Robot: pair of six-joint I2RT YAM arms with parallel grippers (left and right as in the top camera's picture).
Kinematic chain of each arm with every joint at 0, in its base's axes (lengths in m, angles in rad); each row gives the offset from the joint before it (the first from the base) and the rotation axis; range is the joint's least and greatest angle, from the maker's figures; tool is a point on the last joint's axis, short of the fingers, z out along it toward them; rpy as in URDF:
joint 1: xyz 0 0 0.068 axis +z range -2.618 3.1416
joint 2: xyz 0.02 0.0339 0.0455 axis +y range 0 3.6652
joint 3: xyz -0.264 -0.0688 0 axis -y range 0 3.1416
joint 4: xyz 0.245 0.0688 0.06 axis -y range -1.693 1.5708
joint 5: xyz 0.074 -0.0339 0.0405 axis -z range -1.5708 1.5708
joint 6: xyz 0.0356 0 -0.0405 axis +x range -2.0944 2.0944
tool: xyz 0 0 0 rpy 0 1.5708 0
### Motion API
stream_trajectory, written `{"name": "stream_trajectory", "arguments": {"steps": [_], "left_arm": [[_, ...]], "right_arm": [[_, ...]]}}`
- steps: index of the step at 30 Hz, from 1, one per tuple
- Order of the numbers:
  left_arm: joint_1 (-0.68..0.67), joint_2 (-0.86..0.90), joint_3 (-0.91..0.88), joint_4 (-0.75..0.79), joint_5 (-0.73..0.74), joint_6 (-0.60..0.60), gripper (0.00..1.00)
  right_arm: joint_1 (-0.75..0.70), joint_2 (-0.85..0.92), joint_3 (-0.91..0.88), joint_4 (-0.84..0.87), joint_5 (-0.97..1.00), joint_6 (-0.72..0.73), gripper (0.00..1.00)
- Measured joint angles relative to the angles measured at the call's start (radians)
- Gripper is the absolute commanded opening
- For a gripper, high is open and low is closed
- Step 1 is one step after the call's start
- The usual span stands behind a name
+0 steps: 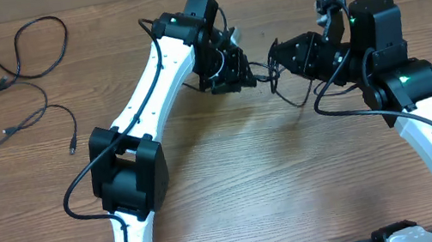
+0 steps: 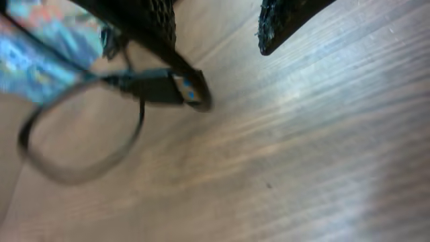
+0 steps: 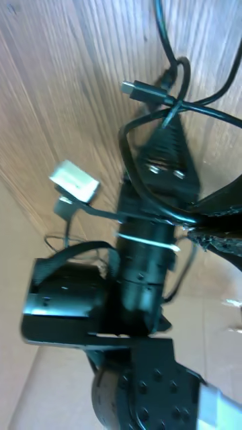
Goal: Untangle cables
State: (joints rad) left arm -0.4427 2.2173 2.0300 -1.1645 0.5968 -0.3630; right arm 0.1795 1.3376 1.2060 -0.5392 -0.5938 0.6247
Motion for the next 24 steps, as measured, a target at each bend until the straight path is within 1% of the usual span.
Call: {"name": "stream_trajectory", "arguments": {"steps": [3, 7, 14, 17, 24], "left_arm": [[0.000, 0.000, 0.000, 0.051, -0.011, -0.049, 0.42], [0.000, 0.000, 0.000, 0.094, -0.007, -0.085, 0.42], [0.000, 0.000, 0.000, 0.122, -0.006, -0.106, 0.42], [0.000, 0.000, 0.000, 0.134, -0.006, -0.107, 0.41], [-0.001, 0.000, 0.000, 0.196, -0.006, -0.122, 0.42]], "right_arm": [[0.000, 0.013, 0.000, -0.008, -0.031, 0.017, 0.04], [0.000, 0.048, 0.000, -0.022, -0.076, 0.048, 0.04], [0.000, 0.130, 0.000, -0.011, -0.166, 0.113, 0.04], [0.000, 0.153, 0.000, 0.024, -0.220, 0.141, 0.04], [-0.002, 0.155, 0.000, 0.197, -0.399, 0.267, 0.04]]}}
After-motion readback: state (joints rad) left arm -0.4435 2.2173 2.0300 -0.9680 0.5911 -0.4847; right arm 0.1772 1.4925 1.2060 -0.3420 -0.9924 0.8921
